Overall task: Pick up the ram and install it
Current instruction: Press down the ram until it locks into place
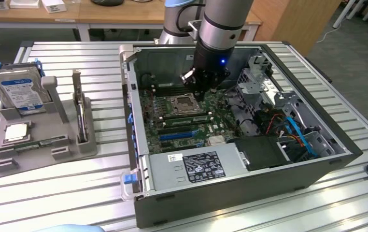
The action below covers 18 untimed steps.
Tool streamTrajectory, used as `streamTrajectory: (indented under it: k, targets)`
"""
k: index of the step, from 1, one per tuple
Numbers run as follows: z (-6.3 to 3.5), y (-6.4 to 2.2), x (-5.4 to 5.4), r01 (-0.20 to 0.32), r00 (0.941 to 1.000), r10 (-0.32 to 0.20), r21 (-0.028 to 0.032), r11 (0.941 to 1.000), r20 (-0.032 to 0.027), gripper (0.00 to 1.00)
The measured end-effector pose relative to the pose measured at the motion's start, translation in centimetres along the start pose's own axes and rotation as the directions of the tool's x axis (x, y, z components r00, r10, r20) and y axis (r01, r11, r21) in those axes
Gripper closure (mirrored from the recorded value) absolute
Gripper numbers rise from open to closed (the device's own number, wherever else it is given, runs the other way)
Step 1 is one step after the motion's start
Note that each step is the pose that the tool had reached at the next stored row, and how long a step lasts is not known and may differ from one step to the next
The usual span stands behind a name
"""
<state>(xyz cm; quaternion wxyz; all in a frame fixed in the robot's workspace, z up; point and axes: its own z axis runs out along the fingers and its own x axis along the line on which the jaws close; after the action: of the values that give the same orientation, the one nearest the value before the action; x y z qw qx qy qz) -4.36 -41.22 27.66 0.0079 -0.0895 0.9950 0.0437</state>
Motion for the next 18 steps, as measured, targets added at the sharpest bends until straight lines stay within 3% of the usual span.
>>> streamTrajectory:
  k: [6,13,18]
  targets:
    - [0.01,0.00,0.00,-0.082,0.9966,0.082,0.0040,0.9967,0.0061,0.90]
    - [0.02,0.00,0.00,-0.168,0.9857,0.168,0.0089,0.9857,0.0112,0.90]
    - [0.02,0.00,0.00,-0.176,0.9843,0.176,0.0090,0.9843,0.0119,0.90]
